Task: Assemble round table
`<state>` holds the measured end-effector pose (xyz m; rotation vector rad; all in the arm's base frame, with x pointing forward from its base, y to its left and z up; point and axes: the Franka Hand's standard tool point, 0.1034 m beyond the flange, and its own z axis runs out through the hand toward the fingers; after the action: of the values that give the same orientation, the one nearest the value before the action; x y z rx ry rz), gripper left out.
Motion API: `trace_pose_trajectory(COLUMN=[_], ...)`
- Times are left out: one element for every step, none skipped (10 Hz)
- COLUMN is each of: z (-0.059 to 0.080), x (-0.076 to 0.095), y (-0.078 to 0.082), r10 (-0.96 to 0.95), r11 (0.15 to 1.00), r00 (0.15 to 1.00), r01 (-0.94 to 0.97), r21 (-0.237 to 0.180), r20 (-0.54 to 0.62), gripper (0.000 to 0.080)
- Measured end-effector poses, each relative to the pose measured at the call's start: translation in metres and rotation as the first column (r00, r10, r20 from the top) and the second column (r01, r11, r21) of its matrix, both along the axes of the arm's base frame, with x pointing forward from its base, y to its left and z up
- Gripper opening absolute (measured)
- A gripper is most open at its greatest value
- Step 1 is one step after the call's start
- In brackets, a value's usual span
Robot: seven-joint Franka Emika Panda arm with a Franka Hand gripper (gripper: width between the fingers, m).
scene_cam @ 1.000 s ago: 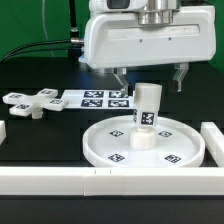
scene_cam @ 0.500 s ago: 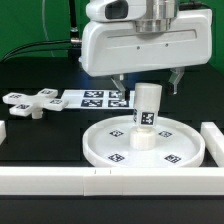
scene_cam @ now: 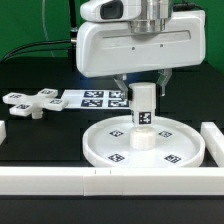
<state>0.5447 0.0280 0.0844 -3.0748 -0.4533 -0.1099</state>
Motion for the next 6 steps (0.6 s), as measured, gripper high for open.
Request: trace_pose_trajectory(z=[0.0, 0.0, 0.0, 0.0, -0.0003, -0.0003], x=[0.0, 0.0, 0.0, 0.0, -0.0001, 0.0001], y=[0.0001, 0.0002, 0.0002, 0.0004, 0.0016, 0.0031], r10=[-0.009, -0.023, -0.02, -0.044, -0.156, -0.272], r11=[1.0, 1.0, 1.0, 0.999, 0.988, 0.962], r00=[1.0, 1.0, 1.0, 0.999, 0.988, 0.962], r01=[0.009, 0.023, 0.02, 0.044, 0.156, 0.272], r21=[0.001, 0.002, 0.002, 0.005, 0.016, 0.029], r20=[0.0, -0.001, -0.001, -0.002, -0.009, -0.017], gripper=[0.0406, 0.0406, 0.0406, 0.0406, 0.0406, 0.0406])
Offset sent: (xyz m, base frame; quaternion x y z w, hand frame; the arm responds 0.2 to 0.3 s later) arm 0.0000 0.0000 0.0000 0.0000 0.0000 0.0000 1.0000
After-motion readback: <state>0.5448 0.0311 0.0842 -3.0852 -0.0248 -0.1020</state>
